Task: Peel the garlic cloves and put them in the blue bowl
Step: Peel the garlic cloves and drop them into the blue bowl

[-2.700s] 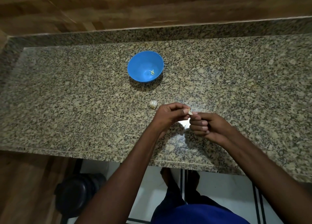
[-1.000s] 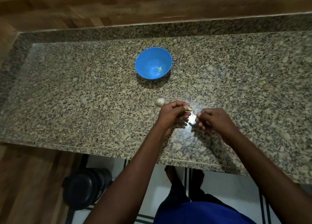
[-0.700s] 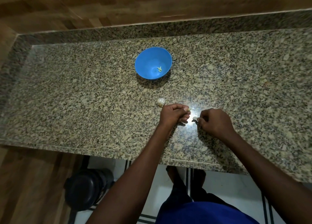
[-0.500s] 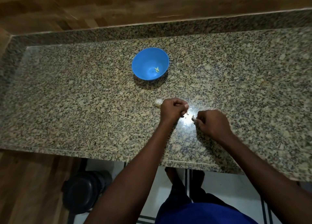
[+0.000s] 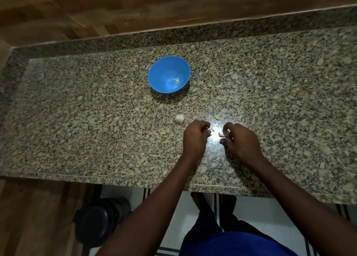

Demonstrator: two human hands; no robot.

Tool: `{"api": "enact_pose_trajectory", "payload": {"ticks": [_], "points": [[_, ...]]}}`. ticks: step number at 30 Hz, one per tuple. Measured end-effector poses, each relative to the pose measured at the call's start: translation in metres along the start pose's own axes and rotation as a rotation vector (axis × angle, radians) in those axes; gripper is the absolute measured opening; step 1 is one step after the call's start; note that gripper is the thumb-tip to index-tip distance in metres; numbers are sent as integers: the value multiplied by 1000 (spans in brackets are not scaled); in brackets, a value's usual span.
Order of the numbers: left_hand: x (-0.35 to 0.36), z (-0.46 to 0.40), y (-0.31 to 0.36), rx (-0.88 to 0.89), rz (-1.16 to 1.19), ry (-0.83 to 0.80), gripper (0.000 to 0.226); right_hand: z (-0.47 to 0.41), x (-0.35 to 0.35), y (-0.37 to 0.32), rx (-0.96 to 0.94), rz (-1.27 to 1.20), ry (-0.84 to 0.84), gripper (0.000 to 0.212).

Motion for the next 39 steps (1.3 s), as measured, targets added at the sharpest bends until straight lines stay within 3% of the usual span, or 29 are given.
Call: {"api": "enact_pose_trajectory", "payload": {"ticks": [4, 6, 9, 13, 15, 19, 21, 23, 25, 29, 34, 36, 39], "points": [[13, 12, 10, 239, -183, -37, 13, 4, 6, -3, -54, -4, 24, 12], [16, 18, 8, 241, -203, -30, 2, 6, 6, 1, -49, -3, 47, 16], [17, 31, 4, 203, -255, 7, 17, 11, 1, 8, -11, -17, 60, 21], [13, 38, -2, 370, -455, 50, 13, 20, -7, 15, 72, -74, 63, 24], [9, 43, -1, 250, -337, 77, 7, 23, -13, 17, 159, -192, 77, 24], [-8, 58, -4, -364, 269, 39, 10, 32, -20, 18, 291, -397, 74, 18], [-20, 68, -16, -509, 434, 79, 7, 39, -14, 12, 316, -495, 45, 18], [-30, 77, -28, -539, 477, 109, 7, 46, -7, -1, 308, -547, 9, 19], [-33, 82, -31, -451, 409, 124, 7, 53, -2, -13, 322, -559, 2, 19], [-17, 54, -4, -94, 172, 122, 9, 66, -1, -13, 477, -546, 107, 17], [25, 28, 7, 333, -287, -62, 12, 78, -4, 0, 661, -613, 188, 16], [27, 35, 9, 399, -350, -64, 11, 80, -6, 1, 694, -640, 208, 17], [25, 51, 13, 556, -454, -28, 35, 81, -9, -5, 700, -633, 200, 15]]}}
Point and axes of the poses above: each hand's wrist, its own z-axis away from the middle knuckle, its own x-axis out of the palm, y = z × x, the point moved 2 cm from there along -z, towards the middle knuckle, and after that the axes turned 10 degrees about y, right-handed, at the moved point
